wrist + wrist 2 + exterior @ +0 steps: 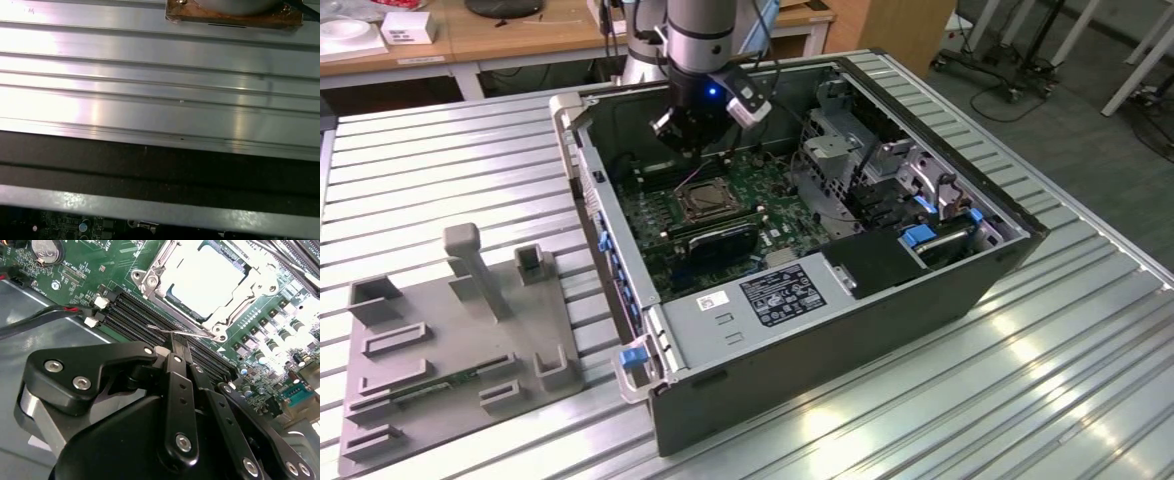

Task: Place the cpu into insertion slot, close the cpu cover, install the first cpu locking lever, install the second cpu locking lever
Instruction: 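Install the first cpu locking lever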

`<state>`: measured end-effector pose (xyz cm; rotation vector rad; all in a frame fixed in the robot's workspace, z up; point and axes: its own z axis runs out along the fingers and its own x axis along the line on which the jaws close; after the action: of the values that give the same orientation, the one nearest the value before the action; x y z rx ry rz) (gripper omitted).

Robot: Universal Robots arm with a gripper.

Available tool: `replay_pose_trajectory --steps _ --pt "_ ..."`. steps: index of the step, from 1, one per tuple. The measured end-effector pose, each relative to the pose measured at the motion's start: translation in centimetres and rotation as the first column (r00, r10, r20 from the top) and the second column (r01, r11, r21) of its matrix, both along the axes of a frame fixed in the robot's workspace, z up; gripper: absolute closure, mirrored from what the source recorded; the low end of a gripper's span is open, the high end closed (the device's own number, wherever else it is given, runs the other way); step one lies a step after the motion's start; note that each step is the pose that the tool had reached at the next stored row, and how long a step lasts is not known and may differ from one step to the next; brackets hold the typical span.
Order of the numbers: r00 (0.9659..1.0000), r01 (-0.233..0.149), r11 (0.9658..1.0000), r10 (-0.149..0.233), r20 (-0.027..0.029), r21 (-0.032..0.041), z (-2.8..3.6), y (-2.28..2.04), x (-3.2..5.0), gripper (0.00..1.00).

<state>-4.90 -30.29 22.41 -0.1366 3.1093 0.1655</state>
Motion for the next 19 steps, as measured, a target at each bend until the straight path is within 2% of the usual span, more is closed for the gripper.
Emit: replay_pose_trajectory --steps 4,9,17,19 --pt "1.0000 0.000 0.9999 0.000 0.0000 -0.0123 -0.38 0.00 0.01 0.89" --pt "1.0000 0.000 0.9997 0.000 0.0000 -0.0233 -1.06 0.01 0.22 0.89" --pt "1.0000 0.000 0.9994 0.000 0.0000 -0.0350 -1.58 0.19 0.96 0.89" --pt "1.0000 0.000 0.9991 0.000 0.0000 -0.0424 -1.68 0.37 1.06 0.89"
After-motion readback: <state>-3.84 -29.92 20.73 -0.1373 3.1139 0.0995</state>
